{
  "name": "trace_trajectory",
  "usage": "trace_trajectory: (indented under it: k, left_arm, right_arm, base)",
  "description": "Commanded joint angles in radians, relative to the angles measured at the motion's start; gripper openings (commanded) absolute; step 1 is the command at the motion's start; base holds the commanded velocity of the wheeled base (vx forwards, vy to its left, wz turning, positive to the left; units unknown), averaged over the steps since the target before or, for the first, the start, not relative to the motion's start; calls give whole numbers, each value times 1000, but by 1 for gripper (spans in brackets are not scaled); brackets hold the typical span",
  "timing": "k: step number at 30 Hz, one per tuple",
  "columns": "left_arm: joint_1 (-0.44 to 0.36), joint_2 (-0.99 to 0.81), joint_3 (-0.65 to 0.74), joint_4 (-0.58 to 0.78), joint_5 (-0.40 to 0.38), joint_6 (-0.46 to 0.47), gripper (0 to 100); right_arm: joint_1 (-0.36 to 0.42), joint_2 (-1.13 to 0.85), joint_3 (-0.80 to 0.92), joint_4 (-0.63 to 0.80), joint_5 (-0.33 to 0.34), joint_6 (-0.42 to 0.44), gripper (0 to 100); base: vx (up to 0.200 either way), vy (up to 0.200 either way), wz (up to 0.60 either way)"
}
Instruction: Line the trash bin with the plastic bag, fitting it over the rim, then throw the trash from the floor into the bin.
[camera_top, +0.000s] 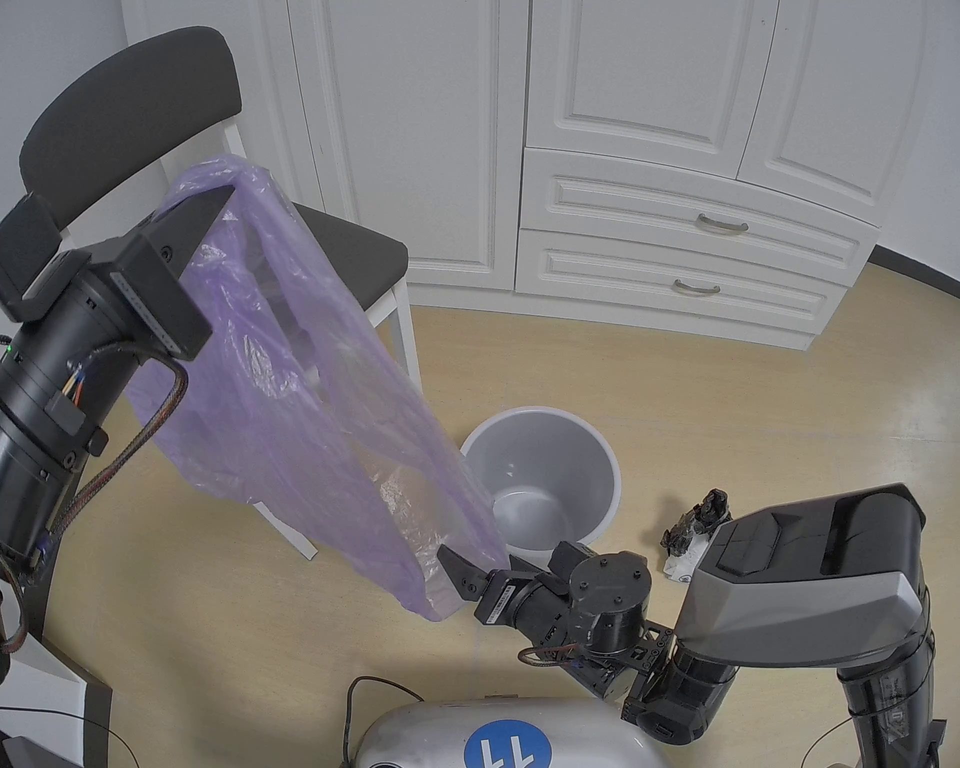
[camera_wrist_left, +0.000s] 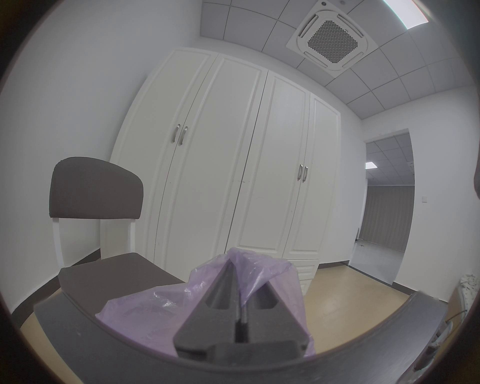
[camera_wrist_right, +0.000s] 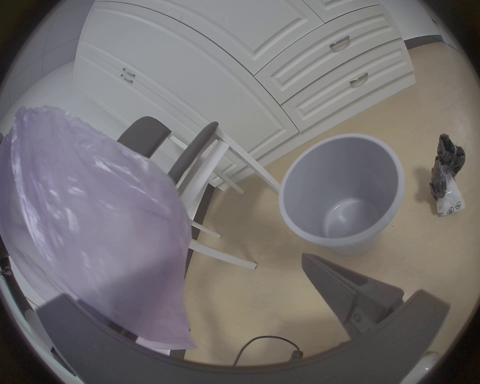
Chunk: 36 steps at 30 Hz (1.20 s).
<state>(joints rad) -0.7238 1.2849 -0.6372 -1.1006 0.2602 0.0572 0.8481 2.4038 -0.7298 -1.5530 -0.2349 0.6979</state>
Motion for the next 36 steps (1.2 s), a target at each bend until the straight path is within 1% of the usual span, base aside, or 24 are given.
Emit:
trace_trajectory:
  k: [1, 10, 16, 17, 18, 20, 22, 25, 27, 28, 31, 33, 36]
  left_arm:
    - [1, 2, -1, -1, 1, 1, 0]
    - [3, -1, -2, 1, 1, 1, 0]
    - [3, -2, -2, 1, 1, 1, 0]
    - [3, -2, -2, 1, 1, 1, 0]
    - [3, -2, -2, 1, 1, 0, 0]
    - [1, -4, -2, 1, 1, 0, 0]
    - [1, -4, -2, 1, 2, 0, 0]
    - [1, -2, -2, 1, 2, 1, 0]
    - [1, -2, -1, 1, 2, 0, 0]
    - [1, -2, -1, 1, 2, 1, 0]
    - [1, -2, 1, 1, 2, 1, 0]
    - [1, -2, -1, 1, 2, 1, 0]
    - [1, -2, -1, 1, 2, 1, 0]
  right_arm:
    - [8, 43, 7, -18, 2, -1, 100]
    - [-4, 57, 36, -18, 2, -31, 100]
    - [-47, -25, 92, -18, 11, -138, 100]
    - [-47, -25, 92, -18, 11, -138, 100]
    - [-69, -52, 109, -18, 16, -175, 100]
    - [-93, -84, 104, -18, 29, -192, 100]
    - [-96, -117, 95, -18, 29, -178, 100]
    - [-67, -137, 101, -18, 29, -132, 100]
    - [-53, -135, 102, -18, 28, -124, 100]
    - [-29, -124, 102, -18, 25, -109, 100]
    - [-3, -71, 84, -18, 19, -67, 100]
    - [8, -20, 24, -18, -6, -23, 100]
    - [22, 37, -54, -18, -84, 40, 100]
  base:
    - [0, 0, 0]
    - [0, 0, 0]
    - [0, 0, 0]
    - [0, 0, 0]
    - [0, 0, 0]
    - [0, 0, 0]
    - [0, 0, 0]
    - [0, 0, 0]
    - [0, 0, 0]
    - [0, 0, 0]
    - [0, 0, 0]
    - [0, 0, 0]
    - [0, 0, 0]
